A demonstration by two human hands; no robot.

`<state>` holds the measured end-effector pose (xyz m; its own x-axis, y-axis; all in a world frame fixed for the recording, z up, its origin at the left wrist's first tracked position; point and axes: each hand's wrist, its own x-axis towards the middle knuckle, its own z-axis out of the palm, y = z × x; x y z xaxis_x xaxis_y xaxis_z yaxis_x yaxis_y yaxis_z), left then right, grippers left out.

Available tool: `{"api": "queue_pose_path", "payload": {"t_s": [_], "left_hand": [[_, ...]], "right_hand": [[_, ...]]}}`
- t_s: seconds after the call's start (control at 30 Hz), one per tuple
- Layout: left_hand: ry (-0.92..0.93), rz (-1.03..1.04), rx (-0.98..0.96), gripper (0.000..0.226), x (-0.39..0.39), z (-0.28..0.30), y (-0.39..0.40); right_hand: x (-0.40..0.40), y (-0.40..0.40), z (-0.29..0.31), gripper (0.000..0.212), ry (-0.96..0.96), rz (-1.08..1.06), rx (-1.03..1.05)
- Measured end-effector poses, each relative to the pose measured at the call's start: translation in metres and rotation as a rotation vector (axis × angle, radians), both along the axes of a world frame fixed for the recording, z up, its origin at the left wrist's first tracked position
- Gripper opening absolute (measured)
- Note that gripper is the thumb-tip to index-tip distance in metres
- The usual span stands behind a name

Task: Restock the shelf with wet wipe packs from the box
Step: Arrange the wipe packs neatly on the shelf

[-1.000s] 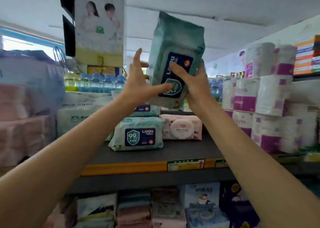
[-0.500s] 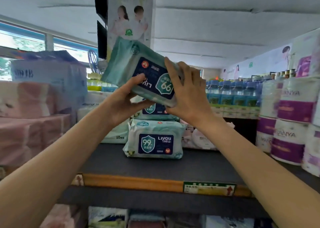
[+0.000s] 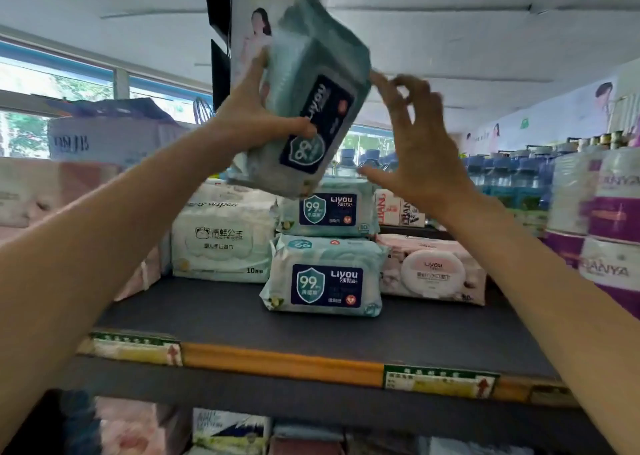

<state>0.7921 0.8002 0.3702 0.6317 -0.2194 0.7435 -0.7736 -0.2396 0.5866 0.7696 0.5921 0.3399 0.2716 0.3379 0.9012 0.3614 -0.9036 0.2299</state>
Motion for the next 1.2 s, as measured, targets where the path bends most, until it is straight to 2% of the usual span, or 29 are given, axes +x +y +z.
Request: {"api": "queue_pose_path", "payload": {"t_s": [0.03,0.1,0.17,0.23,0.33,0.43,0.53,0.63,0.8,0.9,1.03,1.2], "left_hand": [[-0.006,0.038,0.139,0.09,-0.002,0.006,0.002],[0.091,0.067,0.362,0.081,-0.009,0.015,-0.001],[0.216,0.059,0.563,0.06,-0.013,0.02,-0.009],[0.258,0.088,0.701,0.054,-0.008,0.018,-0.016],[0.116,0.142,0.712,0.057,0.006,0.013,-0.024],[-0.09,0.214,0.787,0.052,0.022,0.004,-0.031],[-0.014,0.269,0.958,0.08,0.038,-0.023,-0.032],[-0.054,0.334,0.938,0.093,0.051,-0.042,-0.026],[-0.086,0.395,0.925,0.083,0.05,-0.044,-0.029],[-0.153,0.472,0.899,0.08,0.038,-0.053,-0.032],[-0.286,0.508,0.729,0.071,0.02,-0.06,-0.041],[-0.327,0.538,0.822,0.07,0.006,-0.077,-0.039]], "right_hand": [[0.001,-0.002,0.002,0.107,-0.125,-0.12,-0.098],[0.012,0.003,-0.001,0.112,-0.23,-0.286,-0.323],[0.023,0.008,-0.008,0.114,-0.221,-0.316,-0.443],[0.031,0.007,-0.018,0.115,-0.197,-0.287,-0.438],[0.035,0.003,-0.037,0.118,-0.089,-0.338,-0.297],[0.038,0.004,-0.045,0.121,0.17,-0.406,-0.241],[0.043,0.003,-0.051,0.114,0.322,-0.422,-0.349],[0.045,-0.001,-0.041,0.112,0.429,-0.373,-0.391],[0.034,-0.011,-0.027,0.098,0.594,-0.197,-0.211],[0.016,-0.019,-0.036,0.093,0.607,-0.323,-0.136],[-0.025,-0.023,-0.035,0.084,0.623,-0.444,-0.089],[-0.081,-0.021,-0.044,0.076,0.729,-0.578,-0.017]]}}
